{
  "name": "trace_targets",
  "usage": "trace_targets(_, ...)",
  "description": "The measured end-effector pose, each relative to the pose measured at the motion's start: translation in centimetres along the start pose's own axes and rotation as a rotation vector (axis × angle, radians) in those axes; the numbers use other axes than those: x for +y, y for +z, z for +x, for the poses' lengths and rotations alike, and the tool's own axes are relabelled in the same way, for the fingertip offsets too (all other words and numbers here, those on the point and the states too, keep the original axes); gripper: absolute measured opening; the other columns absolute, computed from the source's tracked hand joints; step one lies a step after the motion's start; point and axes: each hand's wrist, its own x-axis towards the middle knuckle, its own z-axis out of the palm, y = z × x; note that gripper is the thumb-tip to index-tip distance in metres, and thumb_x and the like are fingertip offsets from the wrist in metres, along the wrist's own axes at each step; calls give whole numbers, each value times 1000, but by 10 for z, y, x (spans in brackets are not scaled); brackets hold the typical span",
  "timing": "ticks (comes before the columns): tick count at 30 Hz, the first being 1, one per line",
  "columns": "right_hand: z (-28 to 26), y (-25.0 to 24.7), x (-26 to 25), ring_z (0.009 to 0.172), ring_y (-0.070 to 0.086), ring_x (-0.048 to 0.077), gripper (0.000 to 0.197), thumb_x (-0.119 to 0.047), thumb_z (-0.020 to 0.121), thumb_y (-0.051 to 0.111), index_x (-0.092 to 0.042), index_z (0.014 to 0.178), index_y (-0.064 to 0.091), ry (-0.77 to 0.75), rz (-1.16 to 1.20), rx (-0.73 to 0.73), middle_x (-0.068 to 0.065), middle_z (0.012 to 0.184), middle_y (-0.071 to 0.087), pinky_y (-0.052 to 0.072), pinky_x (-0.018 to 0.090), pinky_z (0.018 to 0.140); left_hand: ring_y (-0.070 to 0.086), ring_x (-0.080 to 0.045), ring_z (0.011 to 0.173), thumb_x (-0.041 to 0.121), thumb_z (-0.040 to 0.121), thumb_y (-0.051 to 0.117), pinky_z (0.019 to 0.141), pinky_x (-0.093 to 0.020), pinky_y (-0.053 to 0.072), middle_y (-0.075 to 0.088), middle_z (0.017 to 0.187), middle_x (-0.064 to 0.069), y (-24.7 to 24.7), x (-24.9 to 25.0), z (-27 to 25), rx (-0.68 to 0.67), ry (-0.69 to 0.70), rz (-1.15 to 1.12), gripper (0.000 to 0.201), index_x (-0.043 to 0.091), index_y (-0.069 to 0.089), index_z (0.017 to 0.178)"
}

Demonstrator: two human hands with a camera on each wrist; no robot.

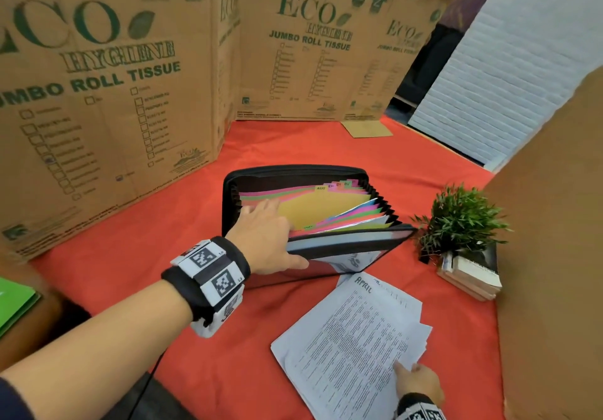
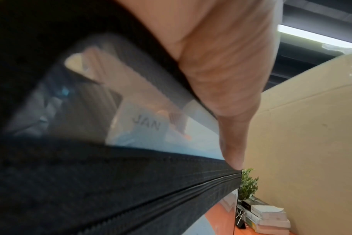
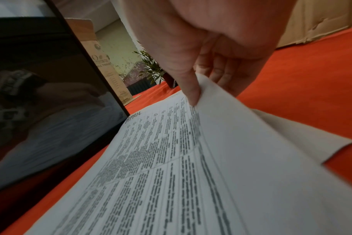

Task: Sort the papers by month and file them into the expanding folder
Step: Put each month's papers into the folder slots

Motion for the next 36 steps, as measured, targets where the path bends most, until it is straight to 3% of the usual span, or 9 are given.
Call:
trace_targets(6, 3, 0, 9, 90, 55, 30, 8, -11, 89, 58, -9, 97, 58, -47, -1, 16, 11, 94, 58, 42, 28, 80, 34, -27, 124, 80, 73, 52, 102, -46, 30, 41, 135, -7, 0, 1, 2, 58, -6, 40, 73, 30, 61, 125)
trace_targets(10, 6, 3, 15, 97, 60, 34, 15, -7, 87, 53, -9, 97, 64, -41, -5, -18, 13, 99, 64, 49, 35, 90, 35, -25, 120, 79, 74, 52, 99, -45, 31, 41, 129, -4, 0, 0, 3, 77, 1, 49, 71, 29, 61, 123)
trace_targets(14, 2, 0, 16, 88, 55, 30, 3, -6, 84, 59, -7, 81, 60, -3, -23, -79, 14, 94, 60, 44, 29, 82, 36, -24, 118, 80, 73, 52, 98, -46, 34, 40, 126, -2, 1, -1, 4, 93, 4, 49, 71, 31, 61, 124)
trace_targets(16, 1, 0, 16, 90, 55, 31, 15, -6, 83, 61, -9, 71, 52, -3, -37, -95, 15, 93, 58, 45, 31, 82, 37, -23, 116, 80, 73, 52, 97, -46, 35, 40, 125, -1, 1, -1, 5, 102, 6, 57, 71, 31, 62, 123)
trace_targets(21, -3, 0, 18, 94, 62, 32, 14, -5, 72, 71, -1, 81, 61, 14, -115, -172, 15, 91, 64, 53, 35, 83, 37, -23, 115, 80, 72, 53, 95, -45, 36, 40, 122, 0, 3, -1, 5, 117, 9, 58, 68, 32, 63, 119)
trace_targets(26, 14, -2, 35, 82, 67, 34, 16, -3, 62, 73, -2, 75, 64, 70, 59, -225, 16, 81, 69, 57, 43, 80, 37, -23, 115, 79, 73, 53, 95, -45, 36, 41, 122, 0, 3, -1, 5, 119, 13, 48, 66, 32, 64, 117)
trace_targets(29, 46, 9, 55, 77, 71, 35, 29, -13, 54, 82, -4, 80, 72, 59, 198, -312, 12, 76, 74, 58, 50, 79, 37, -22, 114, 79, 73, 53, 96, -46, 36, 41, 122, 1, 3, -2, 6, 118, 14, 47, 65, 31, 65, 117)
trace_targets(33, 15, 2, 34, 81, 69, 36, 14, 6, 75, 75, 4, 87, 68, 49, 312, -351, 18, 82, 72, 56, 50, 82, 38, -21, 114, 78, 74, 53, 95, -45, 36, 41, 121, 3, 3, -2, 6, 123, 27, 39, 64, 32, 65, 116)
trace_targets(36, 9, 2, 33, 77, 67, 31, 3, 5, 82, 69, 2, 82, 68, -23, 312, -304, 17, 83, 71, 55, 45, 82, 37, -20, 114, 78, 74, 53, 96, -45, 35, 40, 121, 4, 3, -2, 4, 125, 29, 33, 62, 32, 66, 114)
